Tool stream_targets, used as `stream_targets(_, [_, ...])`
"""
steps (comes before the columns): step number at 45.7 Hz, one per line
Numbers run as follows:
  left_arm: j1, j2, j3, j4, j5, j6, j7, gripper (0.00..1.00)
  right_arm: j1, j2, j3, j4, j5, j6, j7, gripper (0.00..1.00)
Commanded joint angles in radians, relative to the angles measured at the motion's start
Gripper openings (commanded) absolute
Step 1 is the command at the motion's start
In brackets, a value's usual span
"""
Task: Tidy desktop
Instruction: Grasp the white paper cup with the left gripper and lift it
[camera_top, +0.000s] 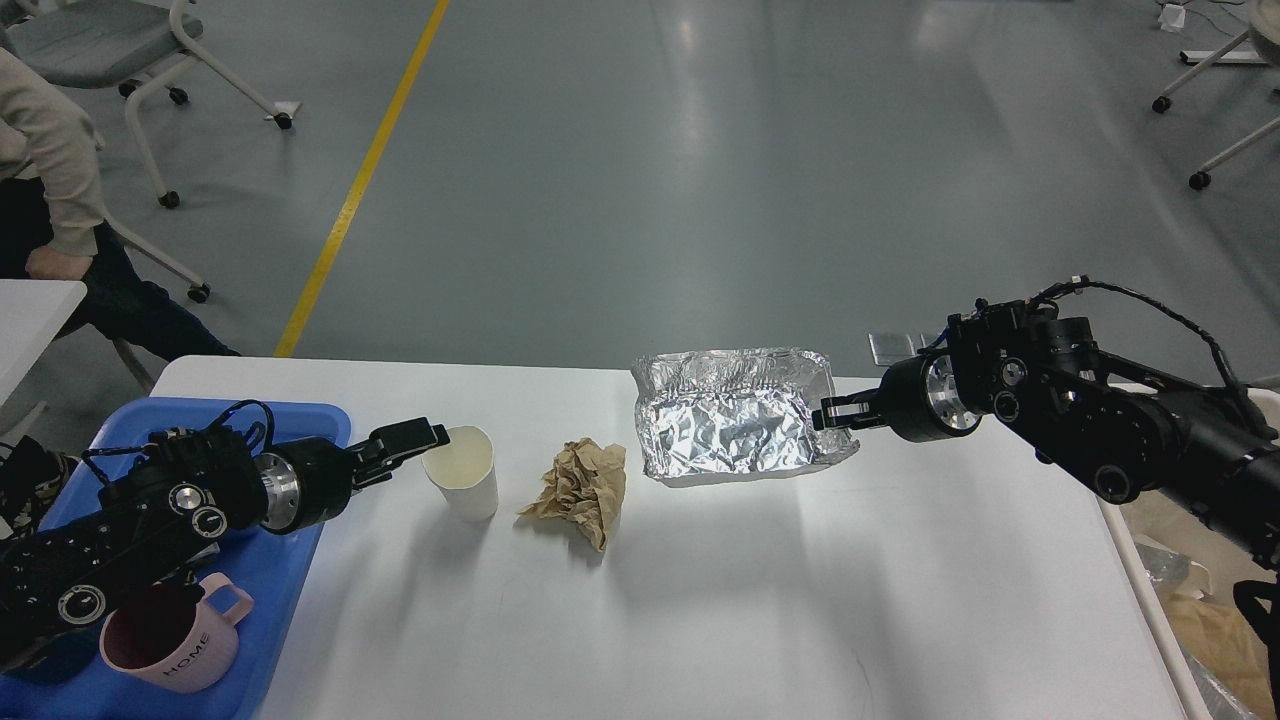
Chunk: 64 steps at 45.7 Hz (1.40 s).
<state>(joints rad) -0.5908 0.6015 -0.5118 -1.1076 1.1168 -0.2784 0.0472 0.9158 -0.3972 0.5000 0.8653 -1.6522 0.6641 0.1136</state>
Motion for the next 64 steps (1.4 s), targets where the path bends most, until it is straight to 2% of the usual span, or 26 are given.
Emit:
stream_targets(1, [0.008, -0.002, 0.003, 0.012, 0.000, 0.028, -0.012, 0.88, 0.000, 0.001, 0.000, 0.000, 0.000, -0.003, 0.000, 0.00])
stream_targets(11, [0.005, -0.038, 0.052, 0.026, -0.002, 0.039, -0.026, 0.82, 0.000, 0.012, -0.001, -0.002, 0.000, -0.001, 0.000, 0.00])
stream_targets(28, [0.009, -0.058, 0.059, 0.078, -0.006, 0.044, -0.012, 0.71, 0.000, 0.012, -0.021, 0.000, 0.006, -0.003, 0.000, 0.00])
stream_targets(32, [0.009, -0.060, 0.059, 0.083, -0.006, 0.051, -0.012, 0.61, 0.000, 0.012, -0.021, 0.000, 0.008, -0.003, 0.000, 0.00])
stream_targets(36, [0.009, -0.071, 0.058, 0.097, -0.008, 0.051, -0.012, 0.42, 0.000, 0.012, -0.021, 0.000, 0.008, -0.003, 0.000, 0.00])
stream_targets(41, [0.009, -0.078, 0.058, 0.114, -0.014, 0.051, -0.013, 0.25, 0.000, 0.012, -0.023, 0.000, 0.008, -0.003, 0.000, 0.00])
stream_targets(45, [0.009, -0.077, 0.061, 0.117, -0.031, 0.050, -0.020, 0.17, 0.000, 0.012, -0.023, -0.002, 0.006, -0.003, 0.001, 0.00])
stream_targets(50, [0.003, -0.075, 0.099, 0.126, -0.038, 0.048, -0.023, 0.01, 0.000, 0.012, -0.023, -0.002, 0.006, -0.004, 0.000, 0.00])
stream_targets(64, [-0.003, -0.052, 0.121, 0.141, -0.040, 0.033, -0.030, 0.00, 0.003, 0.011, -0.024, -0.014, 0.022, 0.005, 0.000, 0.00])
